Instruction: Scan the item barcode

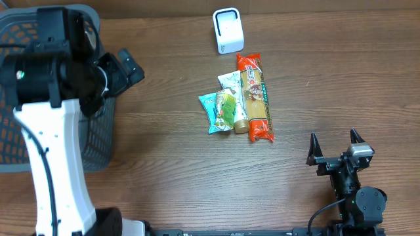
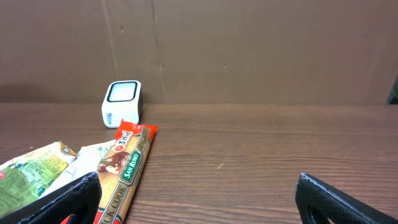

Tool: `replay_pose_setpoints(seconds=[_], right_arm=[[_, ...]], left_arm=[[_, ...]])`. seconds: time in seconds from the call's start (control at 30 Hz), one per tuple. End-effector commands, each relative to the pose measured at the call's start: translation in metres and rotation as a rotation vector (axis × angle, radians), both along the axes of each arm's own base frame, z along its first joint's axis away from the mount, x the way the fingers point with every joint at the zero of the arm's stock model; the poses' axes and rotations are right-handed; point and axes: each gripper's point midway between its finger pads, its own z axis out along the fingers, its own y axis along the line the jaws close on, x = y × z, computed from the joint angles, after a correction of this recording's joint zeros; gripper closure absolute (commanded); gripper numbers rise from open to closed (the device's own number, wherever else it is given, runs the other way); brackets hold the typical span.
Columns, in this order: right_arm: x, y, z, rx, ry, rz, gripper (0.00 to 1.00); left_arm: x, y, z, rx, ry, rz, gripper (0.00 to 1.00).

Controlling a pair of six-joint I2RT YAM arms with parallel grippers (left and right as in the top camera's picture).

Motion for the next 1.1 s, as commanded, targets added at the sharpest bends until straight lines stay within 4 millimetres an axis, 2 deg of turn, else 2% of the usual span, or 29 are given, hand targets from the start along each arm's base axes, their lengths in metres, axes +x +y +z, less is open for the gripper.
replay_pose_setpoints(seconds=[0.0, 0.1, 0.17, 0.27, 0.4, 0.5, 0.6, 0.73, 0.77, 0.83, 0.93, 1.07], right_arm=[[0.000, 0.002, -0.001, -0.012, -0.007, 0.009, 0.00], [-0.001, 0.010, 0.006, -0.012, -0.037, 0.058, 0.00], [-0.006, 0.030, 0.014, -0.014, -0.070, 0.176, 0.00], [-0.017, 0.059, 0.021, -0.022, -0.103, 0.356, 0.00], [-0.042, 0.094, 0.037, -0.055, -0.189, 0.599, 0.00], [-0.062, 0.109, 0.058, -0.109, -0.308, 0.718, 0.00], [-0.076, 0.112, 0.087, -0.101, -0.413, 0.749, 0.00], [-0.083, 0.108, 0.120, -0.096, -0.448, 0.720, 0.00], [-0.083, 0.105, 0.136, -0.089, -0.418, 0.703, 0.00], [-0.079, 0.101, 0.151, -0.071, -0.360, 0.682, 0.00], [-0.068, 0.098, 0.164, -0.034, -0.218, 0.675, 0.00], [-0.053, 0.105, 0.173, 0.021, 0.004, 0.754, 0.00]], left_arm=[[0.011, -0.021, -0.017, -0.085, 0.059, -0.052, 0.00], [0.019, -0.023, -0.030, -0.098, 0.101, -0.056, 0.00], [0.019, -0.024, -0.037, -0.102, 0.134, -0.074, 0.00], [0.021, -0.037, -0.041, -0.129, 0.129, -0.215, 0.00], [0.023, -0.034, -0.043, -0.098, 0.124, -0.231, 0.00], [0.025, -0.026, -0.045, -0.053, 0.125, -0.215, 0.00], [0.025, -0.019, -0.046, -0.014, 0.130, -0.201, 0.00], [0.025, -0.018, -0.046, -0.008, 0.130, -0.199, 0.00], [0.025, -0.018, -0.046, -0.008, 0.130, -0.199, 0.00], [0.025, -0.018, -0.046, -0.008, 0.130, -0.199, 0.00], [0.025, -0.018, -0.047, -0.008, 0.131, -0.199, 0.00], [0.025, -0.018, -0.046, -0.008, 0.130, -0.199, 0.00]])
